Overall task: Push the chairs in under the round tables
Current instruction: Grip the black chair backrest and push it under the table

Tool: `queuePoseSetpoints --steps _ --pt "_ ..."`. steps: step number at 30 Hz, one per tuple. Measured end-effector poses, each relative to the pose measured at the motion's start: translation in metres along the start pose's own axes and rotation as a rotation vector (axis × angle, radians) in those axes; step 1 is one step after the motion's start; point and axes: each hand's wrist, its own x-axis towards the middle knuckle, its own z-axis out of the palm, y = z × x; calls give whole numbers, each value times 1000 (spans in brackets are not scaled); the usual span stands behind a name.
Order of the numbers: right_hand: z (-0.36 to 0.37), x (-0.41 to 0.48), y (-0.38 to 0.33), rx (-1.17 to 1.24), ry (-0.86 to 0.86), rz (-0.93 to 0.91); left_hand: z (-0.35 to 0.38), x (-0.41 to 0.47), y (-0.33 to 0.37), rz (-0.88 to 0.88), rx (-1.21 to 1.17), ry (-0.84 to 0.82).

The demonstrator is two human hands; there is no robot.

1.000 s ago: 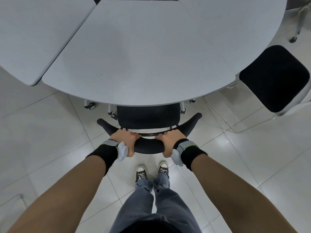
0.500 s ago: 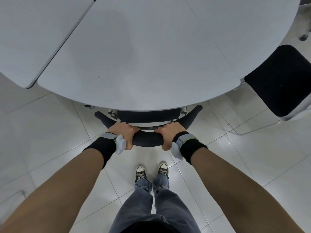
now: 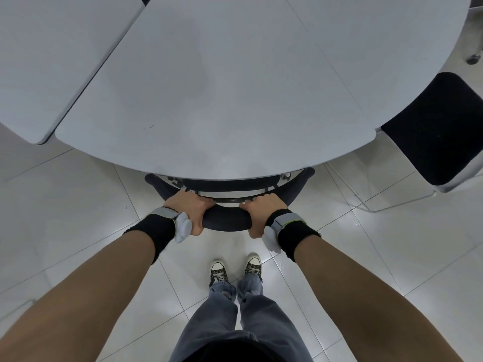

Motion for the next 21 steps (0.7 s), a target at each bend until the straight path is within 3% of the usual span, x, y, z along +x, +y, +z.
queuePoseSetpoints --steps 6,11,15,21 --pt "0 3 1 8 -16 -11 -1 1 -5 32 -7 -20" --pt "10 6 2 29 25 10 9 9 1 -112 97 -140" --pt "5 -6 -4 72 49 59 -7 -3 6 -43 61 -197" --pt "-7 -63 0 271 89 110 -25 -3 67 -153 85 -302"
